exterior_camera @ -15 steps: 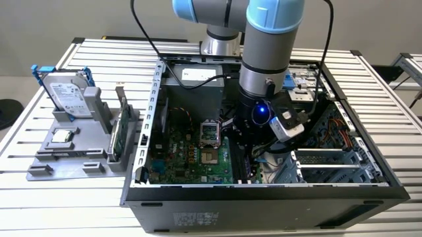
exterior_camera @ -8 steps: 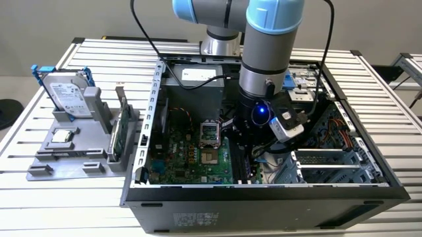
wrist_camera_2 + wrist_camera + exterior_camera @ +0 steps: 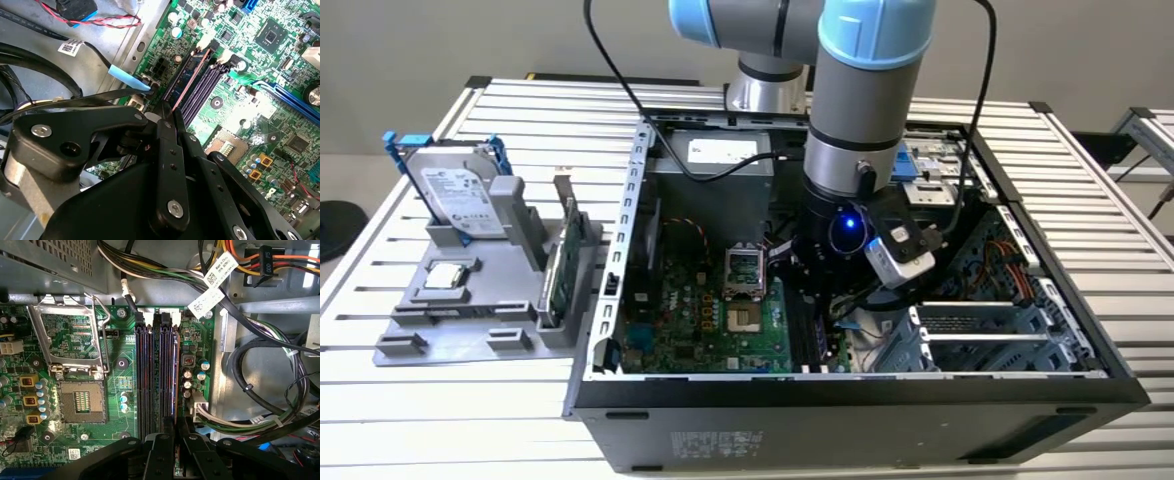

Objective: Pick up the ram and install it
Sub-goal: 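Insert the ram into the slot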

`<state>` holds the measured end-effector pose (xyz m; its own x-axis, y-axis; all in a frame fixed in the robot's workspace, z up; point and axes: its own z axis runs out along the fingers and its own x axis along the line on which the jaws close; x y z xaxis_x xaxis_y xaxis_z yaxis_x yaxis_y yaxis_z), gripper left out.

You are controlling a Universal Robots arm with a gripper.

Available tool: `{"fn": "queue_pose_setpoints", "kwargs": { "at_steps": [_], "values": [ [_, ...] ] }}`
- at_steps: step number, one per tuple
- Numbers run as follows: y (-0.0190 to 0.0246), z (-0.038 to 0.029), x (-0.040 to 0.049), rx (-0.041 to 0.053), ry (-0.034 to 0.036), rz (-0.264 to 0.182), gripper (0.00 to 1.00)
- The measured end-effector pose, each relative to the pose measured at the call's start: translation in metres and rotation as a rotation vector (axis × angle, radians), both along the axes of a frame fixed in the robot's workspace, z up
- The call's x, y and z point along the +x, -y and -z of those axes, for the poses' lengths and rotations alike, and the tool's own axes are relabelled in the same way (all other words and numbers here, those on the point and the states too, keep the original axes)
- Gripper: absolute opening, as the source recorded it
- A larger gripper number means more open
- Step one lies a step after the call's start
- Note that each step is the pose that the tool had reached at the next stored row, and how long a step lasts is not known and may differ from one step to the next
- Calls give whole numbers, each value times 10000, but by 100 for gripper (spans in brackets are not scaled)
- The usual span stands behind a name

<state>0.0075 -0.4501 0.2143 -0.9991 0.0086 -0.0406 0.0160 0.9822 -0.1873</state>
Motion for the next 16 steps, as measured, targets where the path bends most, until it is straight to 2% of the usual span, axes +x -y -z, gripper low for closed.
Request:
{"fn": "queue_pose_setpoints", "kwargs": {
  "at_steps": [16],
  "values": [
    [0,7,0,-2,1,-1,0]
  ]
}}
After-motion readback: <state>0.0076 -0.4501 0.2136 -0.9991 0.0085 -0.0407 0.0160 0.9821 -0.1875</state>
